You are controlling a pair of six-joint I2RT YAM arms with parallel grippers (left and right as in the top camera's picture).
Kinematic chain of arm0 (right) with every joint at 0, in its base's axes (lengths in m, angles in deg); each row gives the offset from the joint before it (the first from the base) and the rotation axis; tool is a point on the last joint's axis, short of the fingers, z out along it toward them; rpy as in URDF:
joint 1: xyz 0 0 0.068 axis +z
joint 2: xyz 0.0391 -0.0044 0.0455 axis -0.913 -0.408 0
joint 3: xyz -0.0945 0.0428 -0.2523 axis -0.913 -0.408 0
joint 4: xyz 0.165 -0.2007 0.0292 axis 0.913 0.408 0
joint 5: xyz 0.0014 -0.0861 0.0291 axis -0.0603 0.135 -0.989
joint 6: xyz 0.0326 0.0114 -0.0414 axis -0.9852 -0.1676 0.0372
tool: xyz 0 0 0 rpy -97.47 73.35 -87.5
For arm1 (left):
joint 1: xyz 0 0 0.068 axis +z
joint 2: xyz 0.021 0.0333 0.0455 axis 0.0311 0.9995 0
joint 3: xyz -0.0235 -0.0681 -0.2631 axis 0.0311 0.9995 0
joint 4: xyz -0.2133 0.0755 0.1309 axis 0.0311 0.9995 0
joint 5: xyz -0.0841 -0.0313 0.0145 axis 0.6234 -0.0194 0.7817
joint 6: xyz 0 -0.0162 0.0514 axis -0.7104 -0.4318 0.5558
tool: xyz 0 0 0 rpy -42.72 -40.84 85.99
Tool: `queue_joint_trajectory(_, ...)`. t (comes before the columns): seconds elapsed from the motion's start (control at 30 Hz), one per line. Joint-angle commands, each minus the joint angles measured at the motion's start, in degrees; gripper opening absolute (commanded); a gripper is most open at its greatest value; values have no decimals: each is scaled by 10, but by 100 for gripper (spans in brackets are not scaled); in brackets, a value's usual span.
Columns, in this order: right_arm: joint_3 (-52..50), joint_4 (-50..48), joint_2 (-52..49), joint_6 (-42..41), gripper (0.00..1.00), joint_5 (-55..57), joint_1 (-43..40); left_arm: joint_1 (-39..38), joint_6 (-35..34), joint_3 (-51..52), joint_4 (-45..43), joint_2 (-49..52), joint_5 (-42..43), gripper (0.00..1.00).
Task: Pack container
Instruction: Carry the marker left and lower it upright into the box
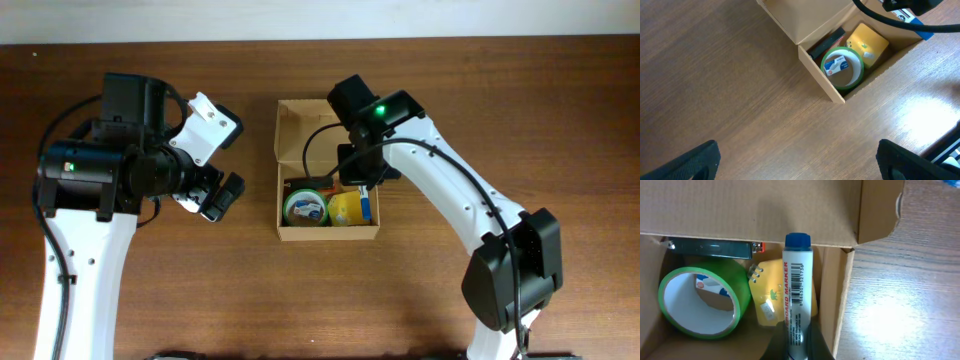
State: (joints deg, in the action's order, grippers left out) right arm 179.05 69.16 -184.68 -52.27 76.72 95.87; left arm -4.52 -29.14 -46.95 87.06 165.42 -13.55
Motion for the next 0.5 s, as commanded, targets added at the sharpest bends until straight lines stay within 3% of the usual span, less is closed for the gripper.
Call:
queue_joint_trajectory(0.0,-3,7,7,-32,4,29,9,1,7,-8,0,-3,2,100)
queue_joint_trajectory(0.1,-3,22,7,-64,4,46,8,1,7,-8,0,-3,2,100)
queue_joint_trajectory(0.47,-31,-2,7,-64,4,72,8,1,7,-8,0,-3,2,100)
